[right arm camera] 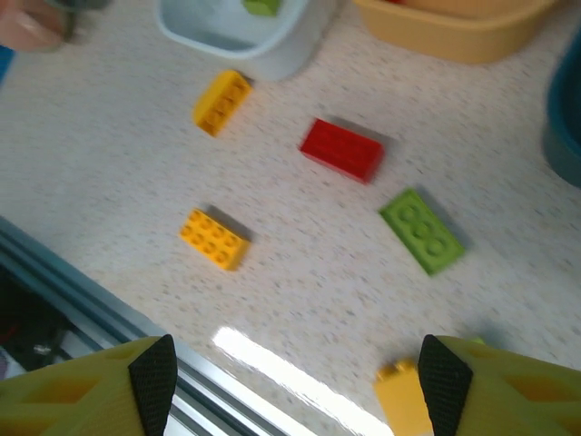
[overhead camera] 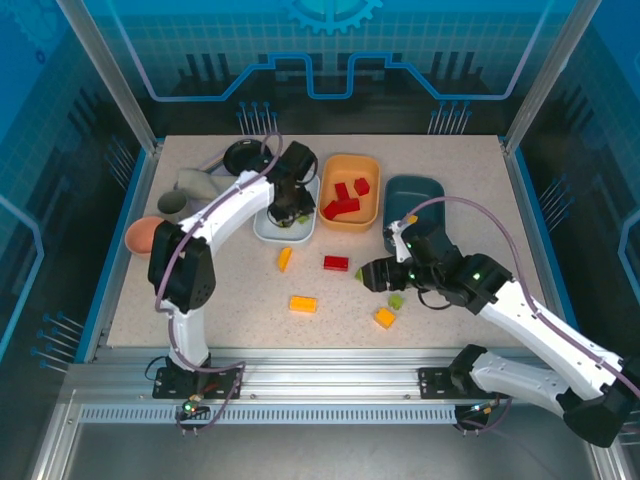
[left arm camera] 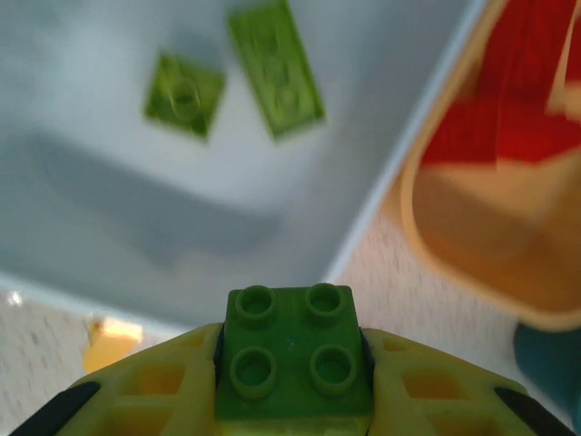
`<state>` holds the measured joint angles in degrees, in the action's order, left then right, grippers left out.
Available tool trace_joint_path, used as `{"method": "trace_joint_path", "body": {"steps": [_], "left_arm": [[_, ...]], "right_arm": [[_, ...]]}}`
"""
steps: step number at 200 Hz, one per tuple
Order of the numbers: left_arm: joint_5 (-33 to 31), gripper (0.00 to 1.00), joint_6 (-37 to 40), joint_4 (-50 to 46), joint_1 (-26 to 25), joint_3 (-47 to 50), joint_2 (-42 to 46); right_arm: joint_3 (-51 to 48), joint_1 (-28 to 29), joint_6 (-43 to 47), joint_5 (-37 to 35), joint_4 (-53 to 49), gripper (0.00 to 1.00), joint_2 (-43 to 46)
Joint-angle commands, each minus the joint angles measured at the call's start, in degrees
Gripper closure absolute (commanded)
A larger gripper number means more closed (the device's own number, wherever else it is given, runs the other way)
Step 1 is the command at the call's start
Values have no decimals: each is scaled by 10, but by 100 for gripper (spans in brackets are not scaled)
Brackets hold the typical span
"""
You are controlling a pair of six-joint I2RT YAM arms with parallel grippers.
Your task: Sort the legos into containers by color
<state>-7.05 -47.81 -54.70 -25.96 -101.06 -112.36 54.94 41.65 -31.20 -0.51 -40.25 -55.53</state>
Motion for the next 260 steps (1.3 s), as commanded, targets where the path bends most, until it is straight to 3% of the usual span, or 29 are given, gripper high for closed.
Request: {"method": "trace_joint_path", "body": {"steps": [1,74,81,101,131,156,183,215,260], "left_arm": [[-67,70,35,-16,28,-48,-53],[-94,68,42,-52,81,-198,-208],[-97,65,41,-57,82,-204,-212],[-93,46,40,-61,84,-208,-215],[-80,38,40,-65,83,-207,-178],[-74,35,37,-61,81,-171,-94],[-85,32,41,-50,84,-63,36],[-85,30,33,-20,84,131,231],[-38,27,2,11,82,384,526]], "right_arm": [[19,6,8,47,99,26,-13],[70,-9,31,64,93,24,-107],[74,-10,32,63,88,24,-116],[85,-10,41,59,70,24,-143],[107,14,83,28,51,23,-199],[144,47,105,-5,38,21,-275],[212,85,71,-39,34,19,-369],[271,122,-46,-74,66,19,-460],[395,158,-199,-158,23,18,-587]]}}
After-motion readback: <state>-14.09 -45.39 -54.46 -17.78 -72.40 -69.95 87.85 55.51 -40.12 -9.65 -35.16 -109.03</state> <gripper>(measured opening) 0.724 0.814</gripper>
